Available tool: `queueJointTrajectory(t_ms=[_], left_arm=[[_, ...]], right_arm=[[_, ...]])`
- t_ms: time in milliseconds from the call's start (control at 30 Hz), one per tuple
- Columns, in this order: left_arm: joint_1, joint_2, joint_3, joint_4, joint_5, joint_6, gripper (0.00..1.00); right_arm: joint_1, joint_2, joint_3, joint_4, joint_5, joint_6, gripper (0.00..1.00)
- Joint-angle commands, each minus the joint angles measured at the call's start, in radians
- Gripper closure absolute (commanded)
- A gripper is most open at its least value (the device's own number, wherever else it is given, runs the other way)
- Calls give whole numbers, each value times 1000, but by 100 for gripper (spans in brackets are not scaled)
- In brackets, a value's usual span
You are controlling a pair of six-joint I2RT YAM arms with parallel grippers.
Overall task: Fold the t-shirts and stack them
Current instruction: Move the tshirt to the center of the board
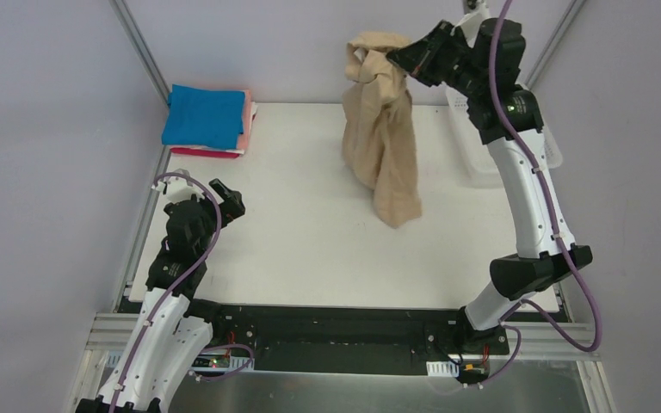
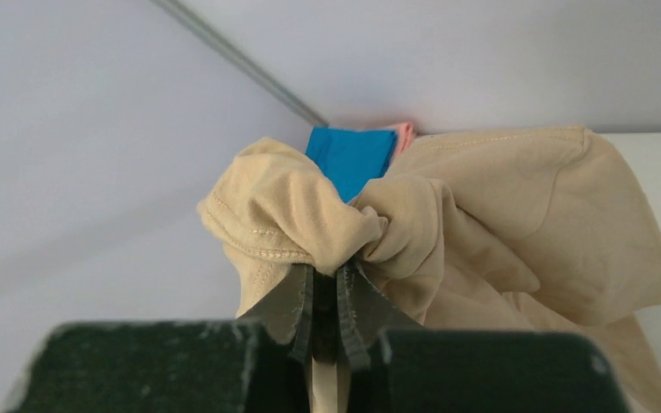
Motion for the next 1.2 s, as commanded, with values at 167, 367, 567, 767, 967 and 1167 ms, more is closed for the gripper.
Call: queueJointTrajectory(t_ms=[167,367,567,767,967,1167], left_arm=[[-2,-1,-3,16,-1,-11,0],[-2,-5,-5,15,-19,-14,0],[-1,24,5,15,8,-21,0],[0,91,26,15,42,-26,0],[0,227,32,58,133,-62,0],[0,413,68,89,228,-120,0]], right_arm=[[231,-43,66,80,18,-25,100],[296,68,183,74,164,5,100],[294,9,27,72,412,-57,100],[210,-259,-640,84,668,-31,97],[92,-439,-1196,203,586,-2,63],[27,-526,-1229,48,822,13,1]])
